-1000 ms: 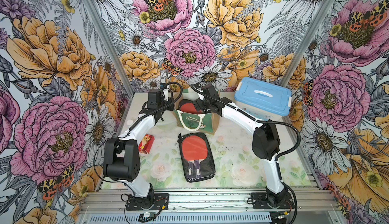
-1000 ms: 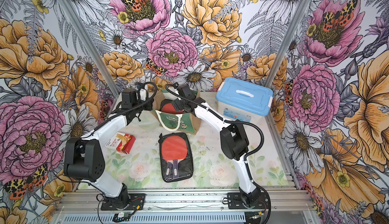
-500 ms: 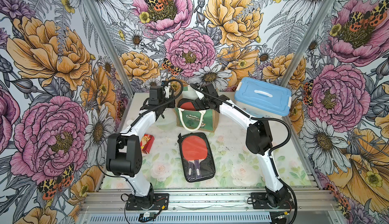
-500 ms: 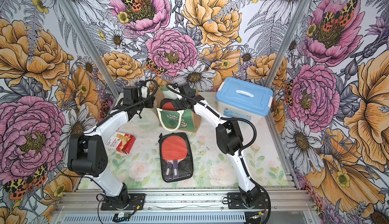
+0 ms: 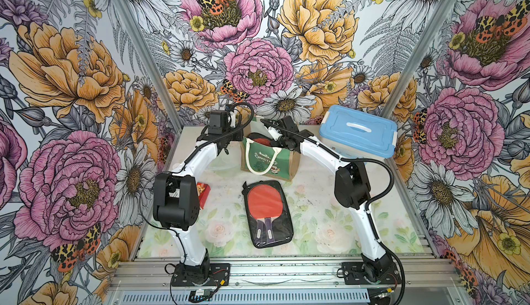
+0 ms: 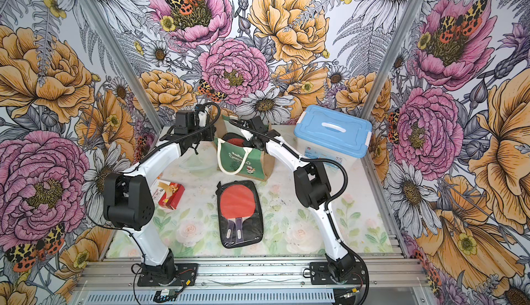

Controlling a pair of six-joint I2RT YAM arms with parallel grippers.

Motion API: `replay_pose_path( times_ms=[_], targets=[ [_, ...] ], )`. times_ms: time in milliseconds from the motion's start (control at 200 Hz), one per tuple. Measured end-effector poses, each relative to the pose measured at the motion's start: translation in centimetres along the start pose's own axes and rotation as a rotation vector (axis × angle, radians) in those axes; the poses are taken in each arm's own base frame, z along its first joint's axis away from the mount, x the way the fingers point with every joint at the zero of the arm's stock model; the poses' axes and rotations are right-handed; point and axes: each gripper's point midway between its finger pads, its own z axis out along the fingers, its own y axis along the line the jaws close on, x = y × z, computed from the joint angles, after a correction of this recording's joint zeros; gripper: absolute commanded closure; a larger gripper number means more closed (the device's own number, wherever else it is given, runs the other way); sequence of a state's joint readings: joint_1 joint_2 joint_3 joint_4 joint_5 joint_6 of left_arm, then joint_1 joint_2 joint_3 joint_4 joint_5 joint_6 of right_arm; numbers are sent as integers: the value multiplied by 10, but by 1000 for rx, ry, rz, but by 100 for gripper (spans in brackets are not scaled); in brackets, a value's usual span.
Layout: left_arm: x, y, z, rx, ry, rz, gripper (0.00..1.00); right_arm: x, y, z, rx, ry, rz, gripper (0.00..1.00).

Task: Remove the ping pong set from the canvas bag
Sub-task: Pick up the ping pong set from the canvas bag.

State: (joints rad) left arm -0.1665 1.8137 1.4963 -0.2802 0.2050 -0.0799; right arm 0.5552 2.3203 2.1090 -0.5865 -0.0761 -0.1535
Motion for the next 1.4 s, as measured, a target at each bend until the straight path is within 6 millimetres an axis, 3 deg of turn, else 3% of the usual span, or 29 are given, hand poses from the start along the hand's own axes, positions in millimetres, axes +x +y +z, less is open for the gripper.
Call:
replay_pose_path(
  times_ms=[220,435,606,991,1171,1401],
  targets=[
    [0,1,0,-7,0,0,100,-6,13,-20,-40,0,-10,100],
    [0,2,-1,-14,-1,-1,100,-33,27,-58,-42,-57,-40,100],
    [-1,6,-5,-27,-2,-13,100,-53,21,-89,-4,-110,-44,100],
    [0,14,-12,-47,-6,-58,100,-77,5,-138,77,-187,-40,100],
    [-2,20,-15,-57,-11,-79,100,-100,-2,-189,128,-278,-26,100],
    [-2,20,-15,-58,-13,-99,100,-132,-15,-288,225,-459,10,100]
  ],
)
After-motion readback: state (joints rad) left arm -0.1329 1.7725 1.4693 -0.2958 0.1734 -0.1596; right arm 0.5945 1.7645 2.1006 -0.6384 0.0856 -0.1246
